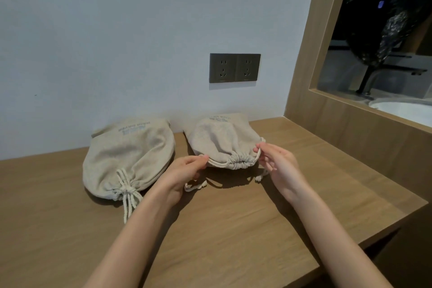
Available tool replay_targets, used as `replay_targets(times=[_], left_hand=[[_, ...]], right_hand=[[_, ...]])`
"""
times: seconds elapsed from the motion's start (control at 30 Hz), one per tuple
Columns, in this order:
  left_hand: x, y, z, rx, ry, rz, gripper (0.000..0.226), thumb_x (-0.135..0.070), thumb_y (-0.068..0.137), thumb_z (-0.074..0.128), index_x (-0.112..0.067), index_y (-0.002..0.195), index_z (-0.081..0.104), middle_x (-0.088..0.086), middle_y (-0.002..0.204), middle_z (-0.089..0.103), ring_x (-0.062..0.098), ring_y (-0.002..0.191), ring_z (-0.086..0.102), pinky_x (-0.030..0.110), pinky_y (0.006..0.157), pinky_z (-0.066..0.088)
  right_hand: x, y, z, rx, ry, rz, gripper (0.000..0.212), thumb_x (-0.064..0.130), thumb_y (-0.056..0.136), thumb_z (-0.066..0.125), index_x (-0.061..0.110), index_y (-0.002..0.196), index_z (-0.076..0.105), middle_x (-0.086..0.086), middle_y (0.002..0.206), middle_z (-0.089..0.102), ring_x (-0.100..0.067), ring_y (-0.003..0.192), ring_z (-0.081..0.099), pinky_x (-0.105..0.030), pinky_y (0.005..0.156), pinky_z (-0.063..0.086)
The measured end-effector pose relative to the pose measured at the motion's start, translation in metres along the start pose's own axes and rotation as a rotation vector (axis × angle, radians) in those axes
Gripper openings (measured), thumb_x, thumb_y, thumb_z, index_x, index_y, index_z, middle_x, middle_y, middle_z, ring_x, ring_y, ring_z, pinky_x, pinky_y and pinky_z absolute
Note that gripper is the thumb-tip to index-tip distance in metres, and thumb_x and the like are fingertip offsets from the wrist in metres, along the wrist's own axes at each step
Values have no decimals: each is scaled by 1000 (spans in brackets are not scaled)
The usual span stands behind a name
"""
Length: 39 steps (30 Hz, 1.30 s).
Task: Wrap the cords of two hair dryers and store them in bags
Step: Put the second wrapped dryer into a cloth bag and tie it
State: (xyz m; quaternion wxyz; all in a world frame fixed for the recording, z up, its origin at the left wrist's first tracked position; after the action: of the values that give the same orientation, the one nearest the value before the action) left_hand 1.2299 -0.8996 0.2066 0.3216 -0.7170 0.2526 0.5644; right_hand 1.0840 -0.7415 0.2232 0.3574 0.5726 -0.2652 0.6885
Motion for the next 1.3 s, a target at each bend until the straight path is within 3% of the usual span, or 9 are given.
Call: replay_targets(times=[0.07, 0.3, 0.43, 0.5, 0.57, 0.67, 0.9, 1.03, 1.3], left_hand=[[-1, -2, 2, 9, -46, -39, 15, -37, 90, 62, -23, 85, 67, -5, 99, 65, 15, 100, 55, 33, 103, 35], [1, -8, 21, -159, -330, -21, 11, -30, 91, 62, -20, 86, 62, -6, 81, 57, 5, 77, 50, 27, 77, 37], [1, -9, 16, -274, -285, 122, 21, -23, 92, 60, -8, 78, 66, 13, 84, 65, 20, 81, 57, 31, 74, 44], [0, -10, 13, -302, -226, 193, 21, -24, 92, 60, -6, 87, 69, 13, 86, 68, 20, 80, 59, 32, 73, 45], [-3, -12, 10, -287, -224, 228, 18, -25, 92, 60, -9, 89, 70, 4, 77, 66, 13, 73, 58, 24, 65, 46], [-11, -15, 5, -255, -186, 325, 17, -24, 92, 60, -15, 85, 73, -5, 67, 65, 7, 64, 58, 18, 59, 46], [-29, -22, -4, -154, 60, 538, 15, -24, 93, 58, -22, 90, 73, -19, 72, 64, -12, 60, 52, 3, 57, 38], [-36, -28, -8, -68, 151, 578, 14, -23, 91, 61, -20, 94, 74, -21, 60, 62, -3, 47, 47, 7, 47, 35], [-35, -25, -7, -23, 165, 643, 11, -27, 87, 64, -26, 89, 75, -4, 81, 70, 4, 73, 58, 12, 66, 45]], right_hand=[[5, -1, 3, 14, 17, -17, 15, 11, 91, 61, 8, 81, 72, -2, 78, 69, -8, 69, 57, -20, 73, 46], [19, -12, 32, 87, 77, -166, 13, 11, 94, 56, 6, 98, 68, -8, 90, 71, -13, 81, 66, -21, 79, 56], [13, -12, 47, 125, -210, -349, 17, 9, 96, 53, 6, 94, 70, 2, 87, 71, -2, 67, 60, -17, 67, 52], [4, -11, 52, 163, -467, -434, 24, 9, 97, 51, 3, 83, 69, 10, 96, 70, 5, 79, 62, -16, 72, 50], [-9, -12, 56, 242, -673, -494, 25, 7, 98, 48, -2, 83, 65, 5, 96, 67, 2, 93, 61, -22, 80, 51], [-24, -13, 57, 314, -878, -580, 18, 1, 95, 47, 0, 91, 64, -4, 88, 61, -15, 86, 57, -35, 80, 47], [-28, -19, 61, 363, -966, -610, 22, 6, 96, 43, 21, 82, 49, 15, 84, 46, -9, 82, 48, -30, 74, 42], [-34, -21, 62, 410, -1034, -599, 18, 13, 94, 43, 20, 85, 57, 8, 90, 55, -9, 87, 50, -27, 77, 43], [-32, -28, 63, 428, -996, -627, 38, 46, 93, 48, 18, 72, 62, 8, 68, 58, -7, 72, 52, -30, 74, 44]])
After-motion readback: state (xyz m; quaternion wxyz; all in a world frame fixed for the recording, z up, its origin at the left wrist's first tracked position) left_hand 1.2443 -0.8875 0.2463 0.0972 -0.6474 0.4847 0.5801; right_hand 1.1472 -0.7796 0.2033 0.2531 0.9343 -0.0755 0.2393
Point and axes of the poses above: each hand's wrist, its own y-axis towards the middle knuckle, its own z-axis out of the palm, x = y × z, the point moved 2 cm from there along y, towards the middle knuckle
